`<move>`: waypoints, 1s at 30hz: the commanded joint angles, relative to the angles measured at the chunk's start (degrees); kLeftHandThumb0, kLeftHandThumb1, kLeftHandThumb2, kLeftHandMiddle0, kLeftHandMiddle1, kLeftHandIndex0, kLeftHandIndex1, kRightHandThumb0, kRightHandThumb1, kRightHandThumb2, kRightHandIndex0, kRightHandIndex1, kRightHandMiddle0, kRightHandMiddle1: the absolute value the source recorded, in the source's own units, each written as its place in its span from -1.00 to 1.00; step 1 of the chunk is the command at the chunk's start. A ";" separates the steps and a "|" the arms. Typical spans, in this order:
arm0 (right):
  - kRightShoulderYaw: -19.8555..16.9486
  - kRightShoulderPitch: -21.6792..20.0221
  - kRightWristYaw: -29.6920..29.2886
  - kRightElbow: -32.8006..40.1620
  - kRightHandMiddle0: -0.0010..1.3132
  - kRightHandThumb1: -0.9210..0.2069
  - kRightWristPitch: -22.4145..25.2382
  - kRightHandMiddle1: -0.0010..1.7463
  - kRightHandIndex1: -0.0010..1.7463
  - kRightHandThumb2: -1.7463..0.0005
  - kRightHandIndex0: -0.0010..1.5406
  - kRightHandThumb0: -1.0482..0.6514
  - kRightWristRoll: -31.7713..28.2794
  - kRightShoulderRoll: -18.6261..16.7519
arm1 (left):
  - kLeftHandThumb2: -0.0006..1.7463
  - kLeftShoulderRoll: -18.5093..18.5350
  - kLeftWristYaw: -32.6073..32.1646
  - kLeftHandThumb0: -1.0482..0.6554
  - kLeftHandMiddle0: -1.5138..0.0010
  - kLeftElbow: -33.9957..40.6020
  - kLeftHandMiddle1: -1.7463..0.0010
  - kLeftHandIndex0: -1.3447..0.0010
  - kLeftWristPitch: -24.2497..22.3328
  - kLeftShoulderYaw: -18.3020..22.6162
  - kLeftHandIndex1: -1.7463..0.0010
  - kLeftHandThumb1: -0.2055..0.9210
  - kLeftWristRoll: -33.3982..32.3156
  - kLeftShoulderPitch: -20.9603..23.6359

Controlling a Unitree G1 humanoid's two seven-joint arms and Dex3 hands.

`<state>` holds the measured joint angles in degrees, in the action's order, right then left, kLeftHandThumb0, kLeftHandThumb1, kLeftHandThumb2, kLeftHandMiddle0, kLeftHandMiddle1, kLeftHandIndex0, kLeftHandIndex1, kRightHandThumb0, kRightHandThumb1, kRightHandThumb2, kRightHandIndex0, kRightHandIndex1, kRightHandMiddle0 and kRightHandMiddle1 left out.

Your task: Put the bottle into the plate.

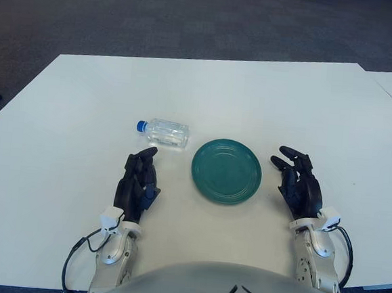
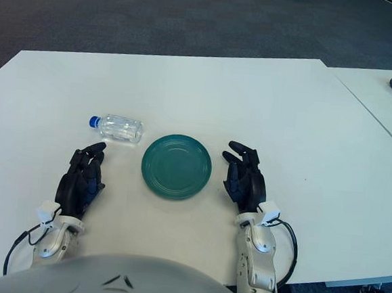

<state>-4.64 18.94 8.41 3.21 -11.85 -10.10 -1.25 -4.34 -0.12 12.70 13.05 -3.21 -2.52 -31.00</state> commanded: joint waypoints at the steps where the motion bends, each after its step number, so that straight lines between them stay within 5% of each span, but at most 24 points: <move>1: 0.20 0.99 -0.47 -1.33 -0.88 -1.00 1.74 0.27 0.06 0.27 -0.33 -0.54 0.21 -0.02 | -0.24 0.85 -1.36 -0.65 0.57 -0.68 0.55 0.92 2.46 -0.08 -0.16 1.00 3.64 -0.34; 11: 0.13 0.93 -0.72 -1.41 -0.86 -1.00 2.30 0.27 0.05 0.28 -0.32 -0.54 -0.10 -0.31 | -0.23 4.19 -3.79 -0.60 0.59 -2.87 0.69 1.00 15.42 1.17 -0.09 1.00 12.76 0.42; 15: 0.05 0.73 -0.65 -1.83 -0.86 -1.00 2.20 0.27 0.05 0.28 -0.33 -0.53 -0.09 -0.23 | -0.22 7.73 -9.33 -0.66 0.56 -1.80 0.73 1.00 20.21 3.77 -0.03 1.00 26.37 1.24; 22: -0.14 0.13 -0.66 -2.71 -0.86 -1.00 2.24 0.27 0.05 0.29 -0.33 -0.52 -0.19 -0.16 | -0.31 11.37 -14.24 -0.79 0.51 6.89 0.76 1.00 17.86 7.07 0.09 1.00 43.84 1.63; 30: -0.34 -0.74 -0.43 -4.72 -0.87 -1.00 0.97 0.26 0.06 0.27 -0.33 -0.54 0.06 0.02 | -0.35 14.25 -19.96 -0.94 0.59 9.58 0.82 1.00 14.48 6.10 0.20 1.00 59.35 3.01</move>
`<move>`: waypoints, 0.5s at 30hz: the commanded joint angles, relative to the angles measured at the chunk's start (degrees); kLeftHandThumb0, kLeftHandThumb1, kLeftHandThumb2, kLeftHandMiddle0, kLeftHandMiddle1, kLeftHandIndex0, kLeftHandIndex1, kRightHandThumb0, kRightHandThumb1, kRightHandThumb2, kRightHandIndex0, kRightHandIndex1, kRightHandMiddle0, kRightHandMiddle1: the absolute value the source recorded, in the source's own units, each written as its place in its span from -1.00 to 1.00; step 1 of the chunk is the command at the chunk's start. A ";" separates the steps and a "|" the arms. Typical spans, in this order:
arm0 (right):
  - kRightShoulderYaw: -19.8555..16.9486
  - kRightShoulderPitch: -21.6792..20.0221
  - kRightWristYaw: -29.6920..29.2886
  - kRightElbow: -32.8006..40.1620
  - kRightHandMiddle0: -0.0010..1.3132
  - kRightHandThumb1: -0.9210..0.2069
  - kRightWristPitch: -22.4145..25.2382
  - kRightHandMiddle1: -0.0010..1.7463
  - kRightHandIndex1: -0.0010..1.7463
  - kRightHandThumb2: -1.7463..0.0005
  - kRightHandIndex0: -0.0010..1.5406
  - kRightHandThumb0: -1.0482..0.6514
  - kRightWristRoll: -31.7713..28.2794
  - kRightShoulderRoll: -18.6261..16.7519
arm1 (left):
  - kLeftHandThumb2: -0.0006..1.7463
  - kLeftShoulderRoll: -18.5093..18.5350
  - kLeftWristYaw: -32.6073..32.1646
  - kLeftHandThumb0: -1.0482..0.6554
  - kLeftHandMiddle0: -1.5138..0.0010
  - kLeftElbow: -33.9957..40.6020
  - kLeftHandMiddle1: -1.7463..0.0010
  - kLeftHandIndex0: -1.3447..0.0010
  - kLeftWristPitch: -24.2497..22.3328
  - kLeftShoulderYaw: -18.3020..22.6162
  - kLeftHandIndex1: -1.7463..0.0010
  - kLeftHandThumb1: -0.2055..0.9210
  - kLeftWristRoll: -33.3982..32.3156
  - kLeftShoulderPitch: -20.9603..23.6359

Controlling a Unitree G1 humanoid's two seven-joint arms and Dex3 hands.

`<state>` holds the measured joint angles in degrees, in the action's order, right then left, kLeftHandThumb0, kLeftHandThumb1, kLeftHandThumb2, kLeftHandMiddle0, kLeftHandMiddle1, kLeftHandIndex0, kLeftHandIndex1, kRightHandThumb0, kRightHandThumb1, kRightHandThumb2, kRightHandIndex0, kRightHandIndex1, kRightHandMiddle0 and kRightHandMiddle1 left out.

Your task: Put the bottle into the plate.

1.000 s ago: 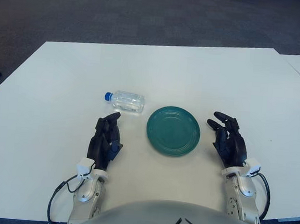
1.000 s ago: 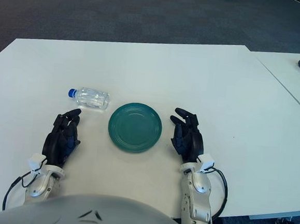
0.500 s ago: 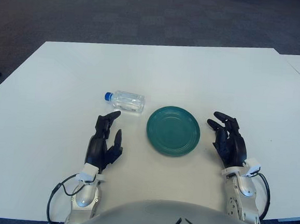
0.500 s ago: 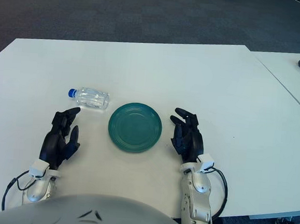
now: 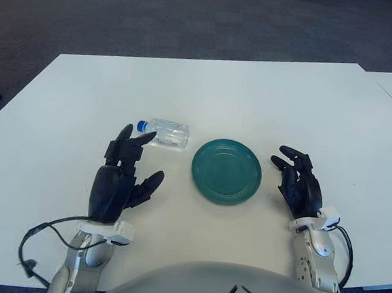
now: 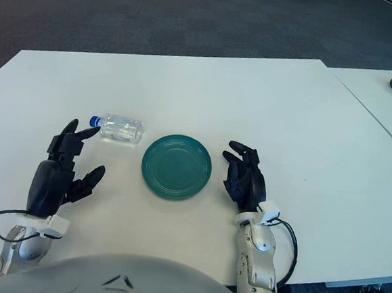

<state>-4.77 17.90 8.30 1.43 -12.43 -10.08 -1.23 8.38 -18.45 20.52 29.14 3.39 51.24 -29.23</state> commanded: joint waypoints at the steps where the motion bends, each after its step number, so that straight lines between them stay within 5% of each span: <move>1: -0.19 0.28 -0.31 -3.04 -0.87 -1.00 1.42 0.26 0.06 0.27 -0.33 -0.54 0.05 0.02 | -0.34 1.72 -1.62 -0.96 0.63 2.21 0.85 1.00 -2.16 -0.87 0.25 1.00 6.67 1.53; 15: 0.00 -0.53 -0.51 -4.41 -0.88 -1.00 1.41 0.26 0.05 0.28 -0.33 -0.54 0.09 -0.01 | 0.00 5.88 6.35 -1.00 0.99 2.89 1.00 1.00 -12.70 -7.34 0.95 1.00 18.52 9.21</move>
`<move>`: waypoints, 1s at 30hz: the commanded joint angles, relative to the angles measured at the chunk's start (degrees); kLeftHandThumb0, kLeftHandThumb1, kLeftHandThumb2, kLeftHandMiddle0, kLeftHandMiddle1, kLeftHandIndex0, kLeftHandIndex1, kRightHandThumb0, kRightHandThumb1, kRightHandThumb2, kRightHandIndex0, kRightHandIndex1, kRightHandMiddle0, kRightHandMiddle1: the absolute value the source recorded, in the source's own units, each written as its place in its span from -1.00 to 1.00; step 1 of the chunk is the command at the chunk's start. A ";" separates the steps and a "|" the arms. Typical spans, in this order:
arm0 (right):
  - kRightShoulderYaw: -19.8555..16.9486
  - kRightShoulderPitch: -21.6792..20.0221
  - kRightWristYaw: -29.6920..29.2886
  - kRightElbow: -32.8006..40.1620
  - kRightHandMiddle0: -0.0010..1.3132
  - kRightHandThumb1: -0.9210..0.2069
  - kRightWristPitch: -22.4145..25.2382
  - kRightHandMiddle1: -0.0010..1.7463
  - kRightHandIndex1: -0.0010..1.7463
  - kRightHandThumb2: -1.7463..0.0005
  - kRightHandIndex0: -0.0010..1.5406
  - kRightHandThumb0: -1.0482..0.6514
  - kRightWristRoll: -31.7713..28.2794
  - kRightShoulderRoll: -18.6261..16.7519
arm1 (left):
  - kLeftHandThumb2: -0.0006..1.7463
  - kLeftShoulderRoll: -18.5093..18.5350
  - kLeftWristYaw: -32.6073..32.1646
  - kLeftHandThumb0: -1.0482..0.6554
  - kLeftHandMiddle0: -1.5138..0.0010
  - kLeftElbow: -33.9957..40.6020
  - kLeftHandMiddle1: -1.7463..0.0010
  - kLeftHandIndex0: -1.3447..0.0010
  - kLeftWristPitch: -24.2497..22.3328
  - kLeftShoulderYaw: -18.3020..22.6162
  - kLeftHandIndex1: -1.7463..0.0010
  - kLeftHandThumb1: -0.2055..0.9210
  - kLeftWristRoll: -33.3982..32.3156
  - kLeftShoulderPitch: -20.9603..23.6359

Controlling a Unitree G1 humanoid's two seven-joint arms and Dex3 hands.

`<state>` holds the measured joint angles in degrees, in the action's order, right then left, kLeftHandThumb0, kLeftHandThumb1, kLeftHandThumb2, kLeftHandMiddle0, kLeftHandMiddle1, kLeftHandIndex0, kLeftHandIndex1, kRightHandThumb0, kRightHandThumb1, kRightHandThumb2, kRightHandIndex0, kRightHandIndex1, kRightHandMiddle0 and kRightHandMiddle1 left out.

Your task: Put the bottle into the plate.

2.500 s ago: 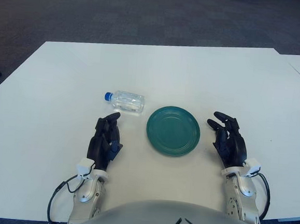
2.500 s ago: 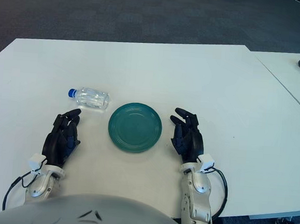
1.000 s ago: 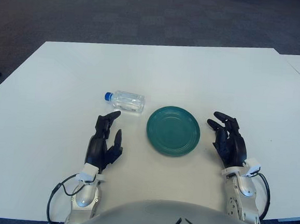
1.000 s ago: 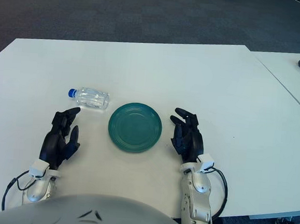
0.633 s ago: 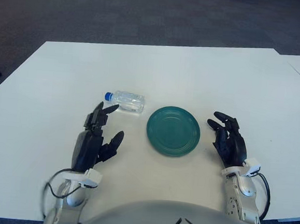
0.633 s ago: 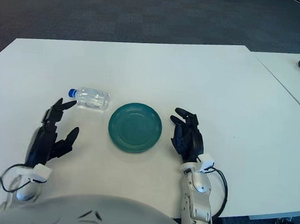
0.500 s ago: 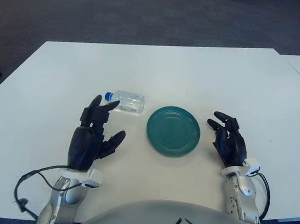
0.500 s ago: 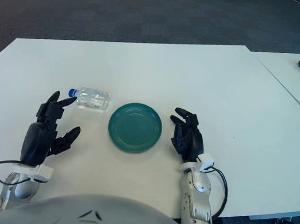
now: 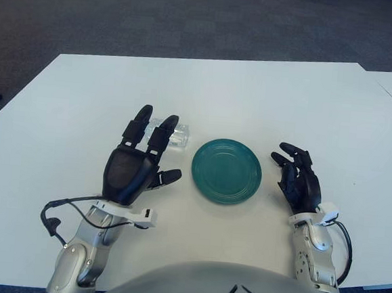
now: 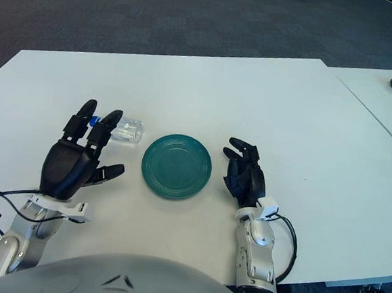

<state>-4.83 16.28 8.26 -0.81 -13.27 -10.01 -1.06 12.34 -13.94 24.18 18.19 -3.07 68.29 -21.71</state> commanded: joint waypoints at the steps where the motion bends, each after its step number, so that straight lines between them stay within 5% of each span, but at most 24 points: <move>1: 0.07 1.09 -0.44 -2.20 -0.88 -1.00 2.27 0.26 0.05 0.28 -0.33 -0.53 -0.03 -0.22 | 0.02 2.34 2.44 -1.00 0.99 -0.97 1.00 1.00 -2.20 -1.21 0.97 1.00 1.68 2.16; 10: 0.31 0.90 -0.55 -2.59 -0.88 -1.00 1.96 0.26 0.04 0.29 -0.32 -0.54 0.09 -0.53 | 0.07 6.64 7.24 -1.00 1.00 -4.76 1.00 1.00 -4.92 -4.12 1.00 1.00 1.82 8.01; 30: 1.04 2.54 -0.45 -1.77 -0.88 -1.00 0.80 0.27 0.05 0.25 -0.33 -0.55 0.19 -0.77 | -0.34 10.14 9.71 -1.00 0.99 -21.00 1.00 1.00 -5.68 -9.21 1.00 1.00 -8.14 20.34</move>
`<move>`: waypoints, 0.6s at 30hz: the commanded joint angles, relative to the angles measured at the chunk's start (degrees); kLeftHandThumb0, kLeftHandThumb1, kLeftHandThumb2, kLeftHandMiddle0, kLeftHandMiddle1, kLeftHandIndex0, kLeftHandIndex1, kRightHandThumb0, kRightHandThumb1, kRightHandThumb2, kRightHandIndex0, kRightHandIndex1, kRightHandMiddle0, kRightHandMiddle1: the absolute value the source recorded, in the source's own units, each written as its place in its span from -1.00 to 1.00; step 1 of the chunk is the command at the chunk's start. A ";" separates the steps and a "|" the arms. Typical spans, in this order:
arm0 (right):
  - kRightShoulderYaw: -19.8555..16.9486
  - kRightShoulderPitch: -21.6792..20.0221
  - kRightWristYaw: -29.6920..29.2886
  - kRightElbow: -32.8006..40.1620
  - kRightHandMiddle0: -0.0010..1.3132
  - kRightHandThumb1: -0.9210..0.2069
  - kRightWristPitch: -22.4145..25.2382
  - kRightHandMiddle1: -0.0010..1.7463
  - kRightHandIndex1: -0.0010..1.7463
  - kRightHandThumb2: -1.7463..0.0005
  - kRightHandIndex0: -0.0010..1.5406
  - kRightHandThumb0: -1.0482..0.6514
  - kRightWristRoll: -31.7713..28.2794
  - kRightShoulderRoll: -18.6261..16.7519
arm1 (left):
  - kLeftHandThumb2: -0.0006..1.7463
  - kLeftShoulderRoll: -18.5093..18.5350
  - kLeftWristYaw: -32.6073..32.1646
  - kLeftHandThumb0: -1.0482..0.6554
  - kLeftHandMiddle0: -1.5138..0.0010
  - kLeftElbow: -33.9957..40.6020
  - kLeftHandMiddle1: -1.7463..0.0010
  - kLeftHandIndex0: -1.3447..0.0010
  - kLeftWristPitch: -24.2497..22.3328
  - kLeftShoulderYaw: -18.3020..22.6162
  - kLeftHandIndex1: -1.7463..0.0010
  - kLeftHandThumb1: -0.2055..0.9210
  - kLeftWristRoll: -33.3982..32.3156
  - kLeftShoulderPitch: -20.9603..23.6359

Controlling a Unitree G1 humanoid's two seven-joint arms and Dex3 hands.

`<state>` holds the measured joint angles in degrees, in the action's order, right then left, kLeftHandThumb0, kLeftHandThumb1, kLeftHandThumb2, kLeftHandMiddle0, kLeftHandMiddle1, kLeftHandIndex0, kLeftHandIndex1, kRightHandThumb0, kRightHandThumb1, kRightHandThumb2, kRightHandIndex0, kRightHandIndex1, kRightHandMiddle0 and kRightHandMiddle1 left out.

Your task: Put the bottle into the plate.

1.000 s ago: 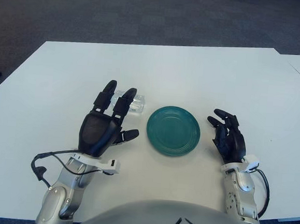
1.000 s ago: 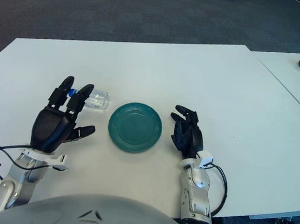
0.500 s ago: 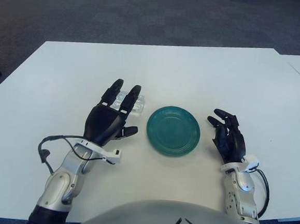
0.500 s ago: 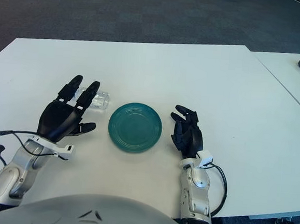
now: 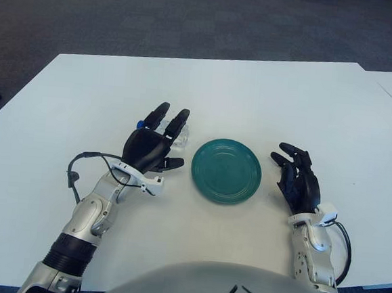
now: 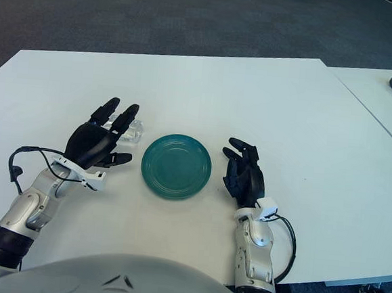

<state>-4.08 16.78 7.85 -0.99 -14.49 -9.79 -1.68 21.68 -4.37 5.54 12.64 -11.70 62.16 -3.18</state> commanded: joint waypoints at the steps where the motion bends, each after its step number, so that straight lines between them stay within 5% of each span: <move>1: 0.32 2.13 0.06 -1.53 -0.88 -1.00 1.88 0.27 0.05 0.24 -0.33 -0.55 0.04 -0.03 | -0.34 0.66 0.28 -1.00 0.99 -3.24 0.99 1.00 -0.15 -0.79 1.00 1.00 -2.85 2.34; 18: 1.17 4.13 -0.16 0.12 -0.85 -1.00 1.23 0.29 0.04 0.21 -0.29 -0.57 0.70 0.39 | -0.34 0.86 -0.70 -1.00 0.84 -13.75 0.96 0.95 -0.19 -4.50 0.95 1.00 -8.08 10.32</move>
<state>-3.17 18.73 7.91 0.25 -15.31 -9.44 -1.12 21.72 -4.64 -6.81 12.35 -15.62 55.09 5.15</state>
